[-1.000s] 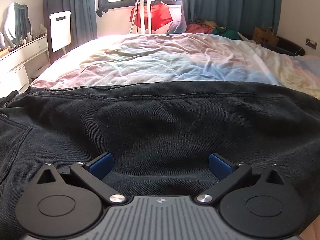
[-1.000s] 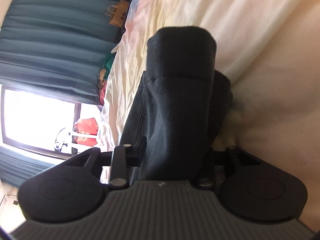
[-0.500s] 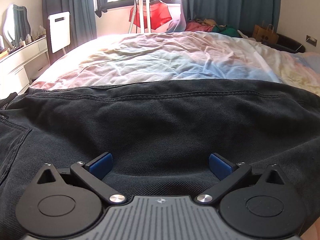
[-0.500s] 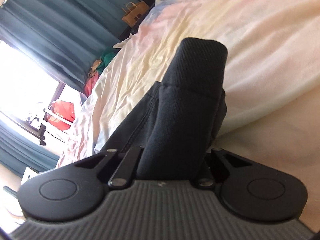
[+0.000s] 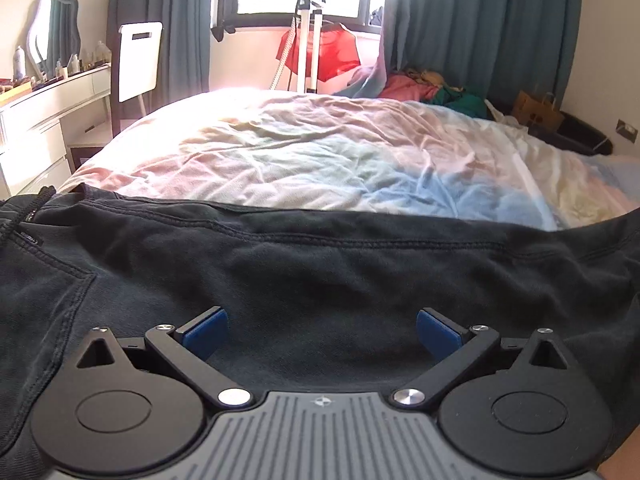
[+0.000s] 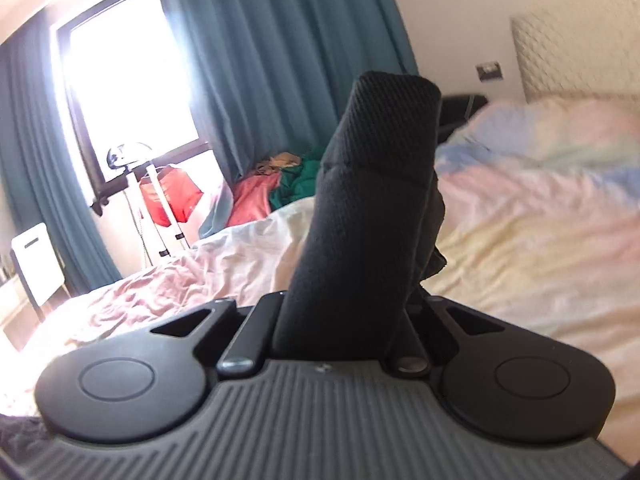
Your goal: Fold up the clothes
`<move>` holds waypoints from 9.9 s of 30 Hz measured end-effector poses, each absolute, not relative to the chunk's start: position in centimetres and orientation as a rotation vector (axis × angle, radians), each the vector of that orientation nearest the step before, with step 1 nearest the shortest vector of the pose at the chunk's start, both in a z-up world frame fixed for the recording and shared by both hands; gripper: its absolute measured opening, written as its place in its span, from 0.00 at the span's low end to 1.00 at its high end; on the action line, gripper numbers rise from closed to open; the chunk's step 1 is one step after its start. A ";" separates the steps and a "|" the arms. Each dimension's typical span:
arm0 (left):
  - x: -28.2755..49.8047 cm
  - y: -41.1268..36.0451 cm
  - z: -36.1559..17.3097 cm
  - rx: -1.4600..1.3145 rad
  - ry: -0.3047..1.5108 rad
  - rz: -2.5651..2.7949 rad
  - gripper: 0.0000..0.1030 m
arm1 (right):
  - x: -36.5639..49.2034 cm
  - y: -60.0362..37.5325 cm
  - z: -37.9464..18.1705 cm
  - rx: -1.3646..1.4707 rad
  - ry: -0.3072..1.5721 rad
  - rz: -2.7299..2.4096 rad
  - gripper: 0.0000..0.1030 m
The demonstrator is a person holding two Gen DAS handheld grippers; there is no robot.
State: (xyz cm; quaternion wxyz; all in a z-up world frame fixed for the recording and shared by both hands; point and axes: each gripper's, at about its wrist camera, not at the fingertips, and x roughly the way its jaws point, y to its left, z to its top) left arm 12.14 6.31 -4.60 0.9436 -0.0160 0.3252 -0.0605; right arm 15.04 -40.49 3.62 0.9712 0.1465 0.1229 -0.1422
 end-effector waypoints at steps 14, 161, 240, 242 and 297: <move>8.2 19.8 3.1 -0.232 0.405 0.060 0.99 | 15.5 -11.3 4.7 -0.306 0.163 0.142 0.12; 14.5 -5.7 -2.5 0.456 0.539 -0.261 1.00 | 10.3 -32.7 -7.7 1.162 0.586 0.046 0.83; 14.1 8.6 1.6 -0.325 0.929 -0.423 1.00 | 12.9 -28.7 -10.2 0.945 0.764 0.114 0.54; 15.0 9.9 2.6 -0.429 0.910 -0.460 1.00 | 13.0 -28.7 -10.2 0.943 0.764 0.112 0.54; 33.1 -21.5 4.4 -0.372 0.963 -0.813 0.44 | 14.3 -49.2 5.6 0.747 0.419 -0.119 0.35</move>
